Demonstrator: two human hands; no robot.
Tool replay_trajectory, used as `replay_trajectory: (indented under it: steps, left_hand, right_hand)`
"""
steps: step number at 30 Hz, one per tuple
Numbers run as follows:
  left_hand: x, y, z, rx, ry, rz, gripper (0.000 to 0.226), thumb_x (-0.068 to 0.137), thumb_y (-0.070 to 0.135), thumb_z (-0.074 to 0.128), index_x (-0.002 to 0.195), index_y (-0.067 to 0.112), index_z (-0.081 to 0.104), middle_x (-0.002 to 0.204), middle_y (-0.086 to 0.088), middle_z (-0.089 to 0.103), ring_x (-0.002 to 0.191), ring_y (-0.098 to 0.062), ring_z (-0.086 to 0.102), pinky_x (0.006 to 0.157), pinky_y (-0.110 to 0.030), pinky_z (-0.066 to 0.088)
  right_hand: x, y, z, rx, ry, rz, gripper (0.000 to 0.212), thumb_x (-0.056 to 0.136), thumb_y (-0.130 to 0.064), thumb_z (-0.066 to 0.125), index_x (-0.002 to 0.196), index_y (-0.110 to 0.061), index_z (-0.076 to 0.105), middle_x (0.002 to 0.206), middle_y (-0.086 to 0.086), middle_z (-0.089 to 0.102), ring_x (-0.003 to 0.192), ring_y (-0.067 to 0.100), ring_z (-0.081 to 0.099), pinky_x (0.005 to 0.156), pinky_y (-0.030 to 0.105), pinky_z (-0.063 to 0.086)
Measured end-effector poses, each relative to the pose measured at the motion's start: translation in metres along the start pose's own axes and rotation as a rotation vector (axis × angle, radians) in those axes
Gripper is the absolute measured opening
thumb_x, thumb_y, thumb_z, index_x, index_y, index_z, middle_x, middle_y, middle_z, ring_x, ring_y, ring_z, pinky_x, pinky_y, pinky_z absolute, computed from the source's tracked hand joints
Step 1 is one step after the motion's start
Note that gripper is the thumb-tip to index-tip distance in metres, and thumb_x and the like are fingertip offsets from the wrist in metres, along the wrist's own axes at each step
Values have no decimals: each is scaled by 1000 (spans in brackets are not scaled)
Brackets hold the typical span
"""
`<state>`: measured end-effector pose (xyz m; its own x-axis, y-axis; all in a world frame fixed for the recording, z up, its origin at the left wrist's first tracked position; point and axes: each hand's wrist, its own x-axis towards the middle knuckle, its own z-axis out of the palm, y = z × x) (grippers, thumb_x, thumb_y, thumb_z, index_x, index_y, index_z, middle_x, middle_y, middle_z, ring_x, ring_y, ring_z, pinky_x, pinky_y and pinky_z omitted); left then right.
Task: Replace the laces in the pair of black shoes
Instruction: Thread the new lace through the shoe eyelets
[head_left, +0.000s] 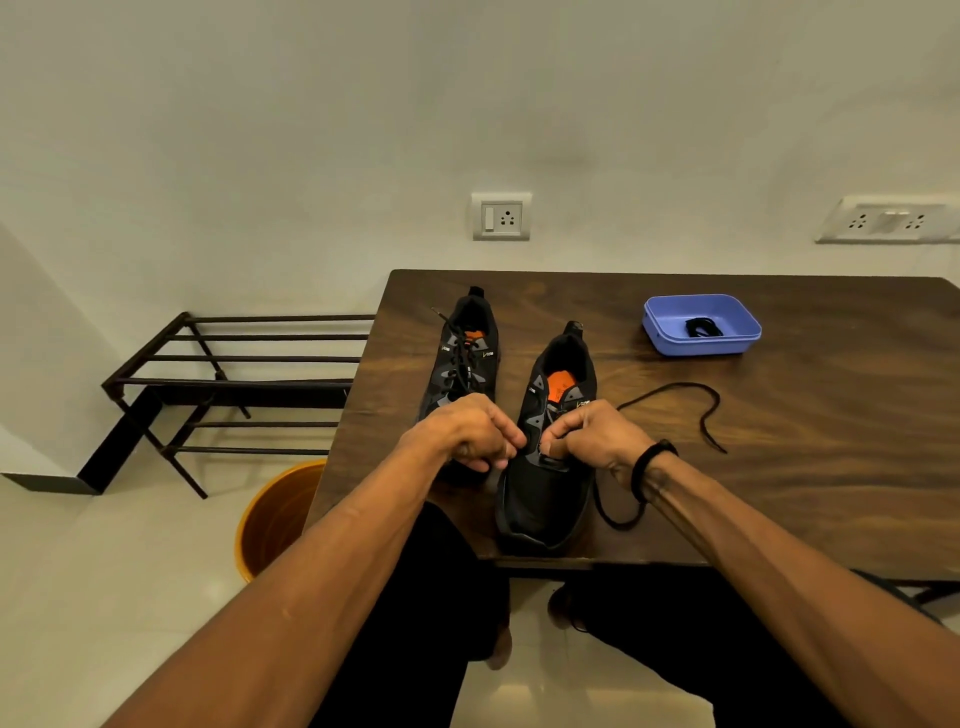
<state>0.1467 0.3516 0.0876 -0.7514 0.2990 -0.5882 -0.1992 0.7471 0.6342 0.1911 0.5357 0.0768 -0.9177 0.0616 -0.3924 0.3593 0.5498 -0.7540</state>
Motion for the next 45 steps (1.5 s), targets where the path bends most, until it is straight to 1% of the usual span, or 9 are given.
replay_trajectory:
  steps: [4, 9, 13, 17, 25, 29, 32, 39, 45]
  left_hand:
    - [-1, -2, -1, 1, -21, 15, 18, 98, 9, 67, 102, 25, 75, 101, -1, 76, 81, -3, 70, 72, -21, 57]
    - [0, -2, -1, 38, -33, 35, 20, 97, 12, 69, 113, 23, 74, 104, -6, 77, 95, -10, 71, 80, -26, 59]
    - [-3, -1, -3, 14, -41, 39, 21, 94, 13, 74, 114, 22, 74, 95, 1, 75, 95, -9, 70, 72, -23, 57]
    - [-3, -2, -3, -2, -70, 32, 26, 92, 12, 77, 116, 21, 75, 99, 1, 74, 98, -10, 68, 78, -26, 57]
    - [-3, -4, -3, -23, -91, 32, 31, 91, 9, 77, 120, 18, 73, 98, 1, 74, 94, -8, 68, 82, -27, 58]
    - [-3, -1, -1, 11, -63, 57, 30, 91, 6, 76, 119, 15, 73, 103, -4, 75, 87, -7, 69, 74, -23, 58]
    - [-2, -3, 1, -25, -70, 61, 29, 89, 2, 77, 116, 12, 74, 96, -5, 74, 93, -14, 71, 83, -27, 61]
    - [-2, -2, 3, -20, -31, 92, 15, 89, 4, 77, 102, 11, 75, 95, -13, 78, 92, -17, 76, 80, -26, 62]
    - [-4, -1, 4, -36, 4, 79, 14, 88, 2, 78, 101, 7, 76, 88, -10, 78, 85, -16, 78, 67, -20, 61]
  right_hand:
    - [3, 1, -4, -39, -44, -17, 16, 86, 4, 73, 82, -9, 81, 79, 1, 76, 80, 7, 66, 77, 23, 56]
    - [8, 15, 14, -161, 106, -150, 34, 87, -6, 72, 59, -26, 73, 70, -7, 73, 72, 9, 66, 78, 34, 59]
    - [6, 6, -3, -48, -56, -68, 19, 87, -2, 77, 75, -17, 80, 77, -2, 75, 77, 6, 65, 75, 21, 54]
    - [3, 1, -17, 15, -176, -24, 10, 87, 1, 77, 89, -8, 80, 98, 9, 78, 88, 9, 69, 82, 18, 55]
    - [8, 12, 2, 26, -19, -49, 5, 88, -5, 78, 90, -7, 81, 91, 6, 78, 80, 8, 66, 76, 21, 54]
    - [10, 15, 4, 30, -29, -32, 4, 87, -6, 79, 88, -9, 82, 91, 5, 79, 86, 10, 69, 86, 28, 57]
    - [11, 14, 1, 35, -70, -26, 4, 89, -6, 78, 91, -7, 82, 97, 10, 79, 88, 11, 68, 89, 29, 56]
    - [7, 17, 9, 9, 42, -64, 5, 88, -6, 77, 88, -9, 81, 84, -2, 75, 76, 3, 63, 69, 15, 48]
    - [8, 22, 11, 3, 98, -123, 12, 83, -11, 84, 75, -19, 81, 79, -6, 78, 80, 5, 72, 83, 25, 58]
